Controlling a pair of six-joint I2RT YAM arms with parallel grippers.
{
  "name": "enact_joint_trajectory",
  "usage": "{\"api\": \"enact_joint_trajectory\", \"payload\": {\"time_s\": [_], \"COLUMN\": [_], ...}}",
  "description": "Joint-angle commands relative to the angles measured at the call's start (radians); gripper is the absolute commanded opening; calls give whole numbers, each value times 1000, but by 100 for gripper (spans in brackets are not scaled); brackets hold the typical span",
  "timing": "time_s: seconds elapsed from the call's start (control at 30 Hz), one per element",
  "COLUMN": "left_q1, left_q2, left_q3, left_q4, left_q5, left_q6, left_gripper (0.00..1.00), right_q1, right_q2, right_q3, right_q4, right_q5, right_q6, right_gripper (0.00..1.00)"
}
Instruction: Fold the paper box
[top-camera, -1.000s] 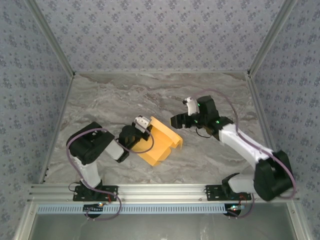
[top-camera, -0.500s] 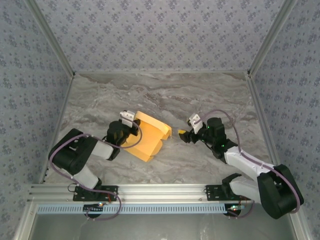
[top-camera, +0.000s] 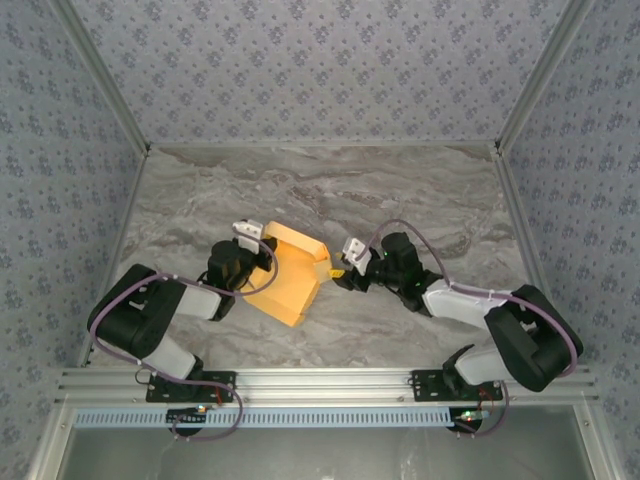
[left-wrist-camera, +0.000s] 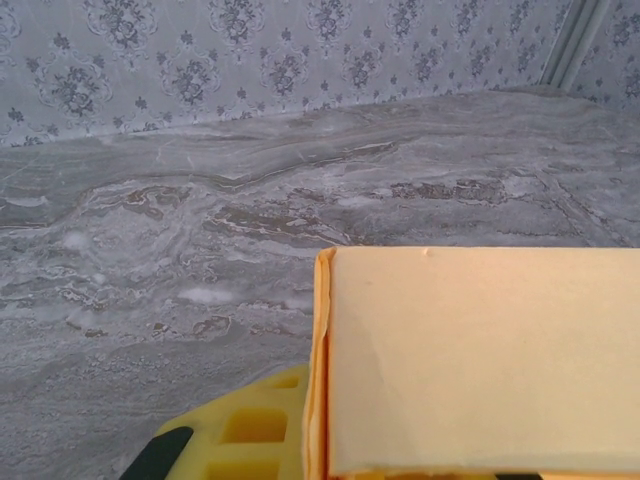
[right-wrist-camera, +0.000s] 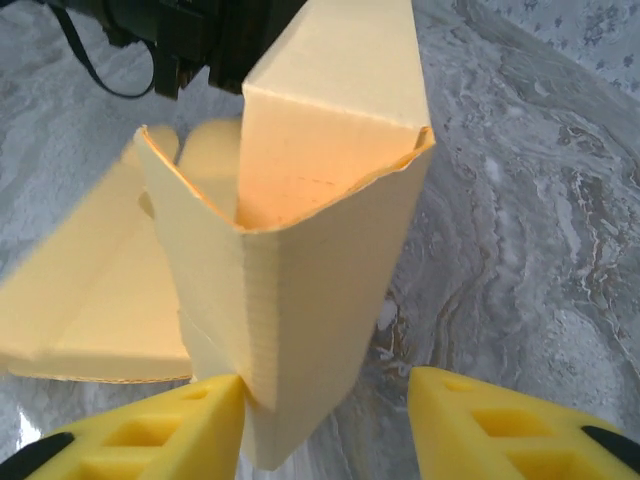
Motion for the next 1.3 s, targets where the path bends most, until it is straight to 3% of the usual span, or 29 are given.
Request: {"api": "enact_joint_trajectory", "payload": {"time_s": [0.0,0.37,0.63,0.73,0.9,1.03,1.27], "left_q1": [-7,-51,-139,-185,-239,-260,-288], "left_q2": [-23,44,116,148,177,185,180], "left_q3": [-4,-21,-16,-20,-11,1,2], "left_q4": [13,59,100,125,128,115,77], "left_q5": [28,-148,-274,-354,-479,-500,-483], "left_q6": [-39,-43,-57,-67,-122,-195,-349], "left_gripper": [0,0,0,0,0,9,24], "right_q1": [32,129,132,148,211,237,242], "right_q2": [21,146,179,230,345,411,465], "right_q3": [49,19,49,81,92,110,157], "right_q4": [89,287,292,283,401,464,426], "right_q5": [69,318,446,507,733,865,969], "right_q6": [21,143,222,239,262,275,320], "right_gripper": [48,55,46,33,33,32,29]}}
